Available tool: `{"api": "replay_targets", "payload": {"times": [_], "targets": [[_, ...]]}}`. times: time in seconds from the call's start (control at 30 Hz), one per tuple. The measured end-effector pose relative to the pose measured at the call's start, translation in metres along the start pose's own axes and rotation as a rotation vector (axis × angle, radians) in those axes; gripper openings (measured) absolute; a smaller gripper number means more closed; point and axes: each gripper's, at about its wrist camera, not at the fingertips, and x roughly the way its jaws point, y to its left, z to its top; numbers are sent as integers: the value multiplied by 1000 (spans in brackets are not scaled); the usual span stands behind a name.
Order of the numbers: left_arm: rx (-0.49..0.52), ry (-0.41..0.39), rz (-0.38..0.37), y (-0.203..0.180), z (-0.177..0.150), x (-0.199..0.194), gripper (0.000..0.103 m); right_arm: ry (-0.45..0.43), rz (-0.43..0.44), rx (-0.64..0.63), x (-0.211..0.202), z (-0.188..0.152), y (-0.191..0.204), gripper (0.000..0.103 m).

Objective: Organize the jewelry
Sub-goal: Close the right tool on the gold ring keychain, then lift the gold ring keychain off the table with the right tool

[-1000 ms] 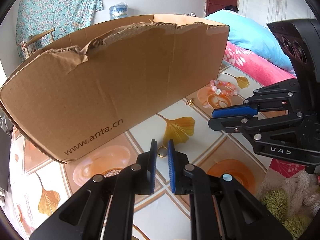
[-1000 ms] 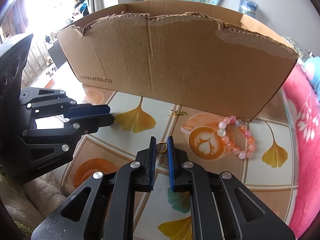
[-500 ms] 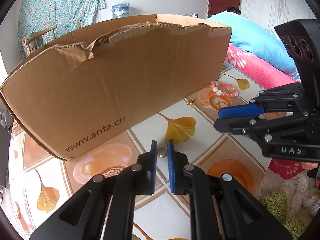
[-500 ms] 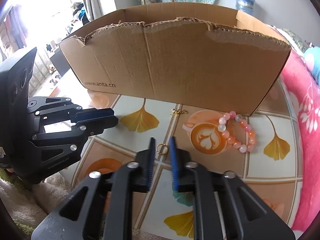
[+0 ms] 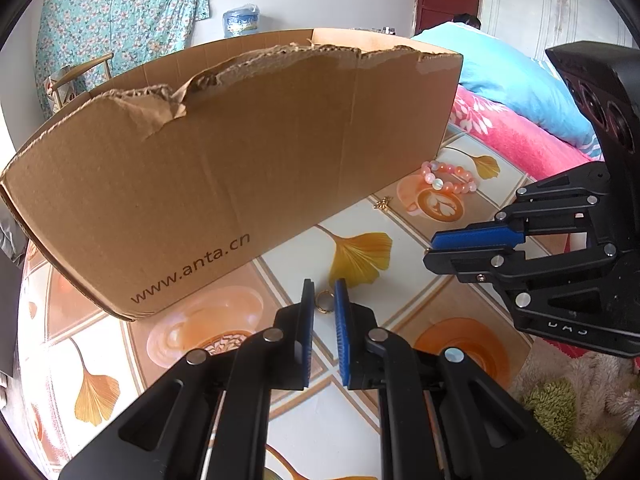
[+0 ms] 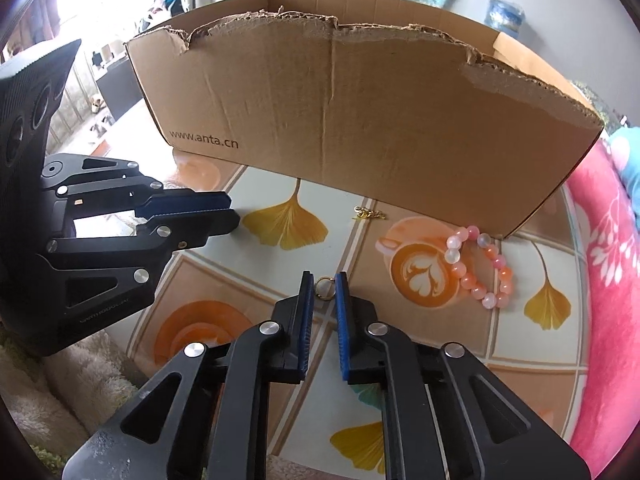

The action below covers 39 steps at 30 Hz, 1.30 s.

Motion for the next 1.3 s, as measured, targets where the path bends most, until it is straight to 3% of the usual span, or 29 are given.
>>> {"api": "replay_targets", "payload": {"times": [0.6,1.0,1.17,1.3], "targets": [[-11,-3,-8,2,-1,-1,10,-44,17,30,-8,-5,-13,8],[0,-66,-24,3,9,-38,8,-157,25,52,-59,3,-31,8],[-30,-4,-52,7,8,-25,9,-166,37,51,-61,4,-34,8],[-77,46,-87,9,5,-8,19,-151,48,54,-56,4,-33,8]]}}
